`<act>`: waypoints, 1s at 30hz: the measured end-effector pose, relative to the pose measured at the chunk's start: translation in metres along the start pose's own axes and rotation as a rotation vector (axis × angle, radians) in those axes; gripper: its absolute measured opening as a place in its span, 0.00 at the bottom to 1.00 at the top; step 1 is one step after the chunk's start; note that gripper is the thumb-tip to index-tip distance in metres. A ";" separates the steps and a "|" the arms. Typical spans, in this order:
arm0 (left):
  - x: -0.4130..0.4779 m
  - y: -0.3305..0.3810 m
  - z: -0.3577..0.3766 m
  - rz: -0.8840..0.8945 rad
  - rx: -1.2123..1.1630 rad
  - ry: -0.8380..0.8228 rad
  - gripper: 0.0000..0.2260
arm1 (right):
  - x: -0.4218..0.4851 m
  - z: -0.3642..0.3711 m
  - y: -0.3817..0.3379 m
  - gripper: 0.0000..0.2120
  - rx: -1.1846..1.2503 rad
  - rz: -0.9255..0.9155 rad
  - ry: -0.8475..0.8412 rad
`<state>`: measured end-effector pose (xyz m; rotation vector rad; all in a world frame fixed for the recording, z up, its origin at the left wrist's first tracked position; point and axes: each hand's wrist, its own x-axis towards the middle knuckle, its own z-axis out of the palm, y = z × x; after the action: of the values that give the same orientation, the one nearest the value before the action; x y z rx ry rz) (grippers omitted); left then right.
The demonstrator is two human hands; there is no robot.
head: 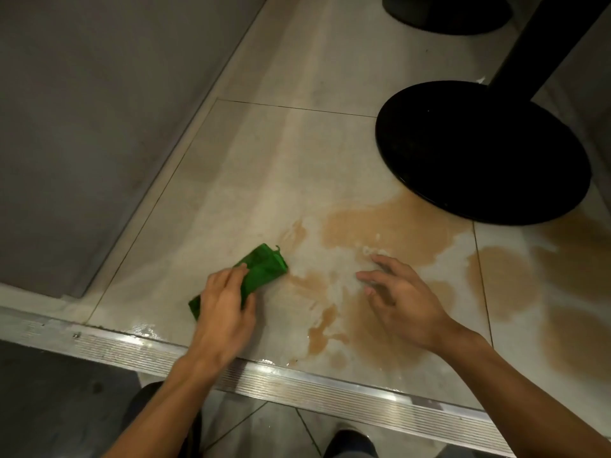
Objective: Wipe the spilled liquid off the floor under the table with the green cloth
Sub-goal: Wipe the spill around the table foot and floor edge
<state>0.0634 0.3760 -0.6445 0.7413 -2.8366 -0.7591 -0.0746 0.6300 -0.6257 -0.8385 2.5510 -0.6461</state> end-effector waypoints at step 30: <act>-0.017 0.042 -0.066 -0.008 -0.703 -0.154 0.26 | 0.018 -0.004 -0.124 0.09 1.029 0.120 -0.245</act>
<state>0.0754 0.3876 -0.5660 0.5857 -2.3905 -1.7334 -0.0335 0.5313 -0.5605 -0.3482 1.6575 -1.4919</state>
